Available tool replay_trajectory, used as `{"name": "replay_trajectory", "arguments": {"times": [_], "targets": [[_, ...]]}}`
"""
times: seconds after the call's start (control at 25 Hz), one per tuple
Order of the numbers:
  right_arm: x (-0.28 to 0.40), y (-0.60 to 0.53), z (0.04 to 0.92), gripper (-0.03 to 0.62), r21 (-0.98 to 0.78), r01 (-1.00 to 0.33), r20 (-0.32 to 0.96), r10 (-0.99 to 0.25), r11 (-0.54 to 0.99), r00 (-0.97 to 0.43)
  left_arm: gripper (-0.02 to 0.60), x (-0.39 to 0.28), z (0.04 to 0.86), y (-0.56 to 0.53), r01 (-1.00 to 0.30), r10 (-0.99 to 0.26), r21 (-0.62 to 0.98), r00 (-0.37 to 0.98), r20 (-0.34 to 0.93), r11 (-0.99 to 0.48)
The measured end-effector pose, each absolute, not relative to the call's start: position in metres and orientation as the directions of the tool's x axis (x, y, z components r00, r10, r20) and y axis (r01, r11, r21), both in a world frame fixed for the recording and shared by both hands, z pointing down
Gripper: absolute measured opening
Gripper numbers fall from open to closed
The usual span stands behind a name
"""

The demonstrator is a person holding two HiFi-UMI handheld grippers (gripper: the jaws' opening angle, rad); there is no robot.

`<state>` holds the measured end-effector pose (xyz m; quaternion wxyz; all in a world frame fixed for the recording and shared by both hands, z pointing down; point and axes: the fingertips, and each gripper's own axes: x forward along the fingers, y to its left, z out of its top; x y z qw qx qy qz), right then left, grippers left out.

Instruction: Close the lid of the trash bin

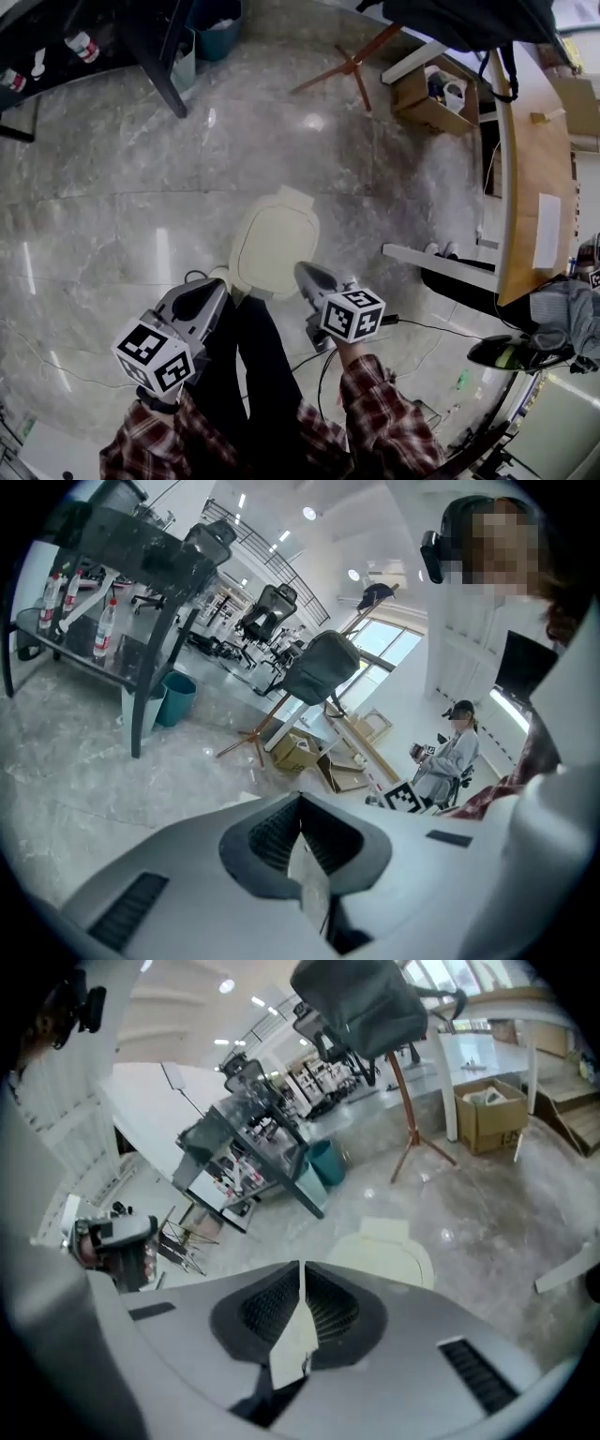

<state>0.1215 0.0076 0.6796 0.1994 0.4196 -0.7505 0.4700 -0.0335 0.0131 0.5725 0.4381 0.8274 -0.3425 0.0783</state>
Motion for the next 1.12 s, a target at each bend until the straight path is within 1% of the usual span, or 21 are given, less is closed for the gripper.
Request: {"name": "replay_trajectory", "arguments": {"times": [0.12, 0.32, 0.44, 0.56, 0.68, 0.84, 0.96, 1.12], "targets": [[0.107, -0.023, 0.582, 0.029, -0.548, -0.788, 0.588, -0.54, 0.282, -0.602, 0.011, -0.034, 0.514, 0.003, -0.63, -0.525, 0.649, 0.757, 0.39, -0.426], [0.098, -0.043, 0.431, 0.029, -0.525, -0.755, 0.437, -0.637, 0.393, -0.635, 0.011, -0.024, 0.403, -0.013, -0.613, -0.573, 0.594, 0.767, 0.29, -0.52], [0.096, -0.051, 0.36, 0.029, -0.481, -0.745, 0.344, -0.683, 0.462, -0.645, 0.011, -0.013, 0.341, -0.03, -0.591, -0.586, 0.534, 0.784, 0.205, -0.605], [0.094, -0.039, 0.301, 0.029, -0.436, -0.739, 0.28, -0.702, 0.514, -0.654, 0.011, -0.003, 0.285, -0.028, -0.573, -0.588, 0.487, 0.796, 0.14, -0.659], [0.094, -0.021, 0.257, 0.029, -0.378, -0.74, 0.209, -0.727, 0.556, -0.654, 0.011, 0.009, 0.241, -0.018, -0.549, -0.58, 0.45, 0.811, 0.081, -0.705], [0.093, 0.004, 0.216, 0.029, -0.294, -0.748, 0.128, -0.751, 0.595, -0.648, 0.011, 0.032, 0.204, 0.001, -0.509, -0.539, 0.386, 0.841, 0.035, -0.769], [0.09, 0.022, 0.2, 0.029, -0.281, -0.747, 0.088, -0.758, 0.603, -0.646, 0.011, 0.043, 0.193, 0.017, -0.484, -0.51, 0.352, 0.86, 0.025, -0.801], [0.084, 0.035, 0.195, 0.018, -0.273, -0.748, 0.071, -0.763, 0.605, -0.643, 0.011, 0.044, 0.186, 0.026, -0.48, -0.5, 0.327, 0.866, 0.024, -0.814]]}}
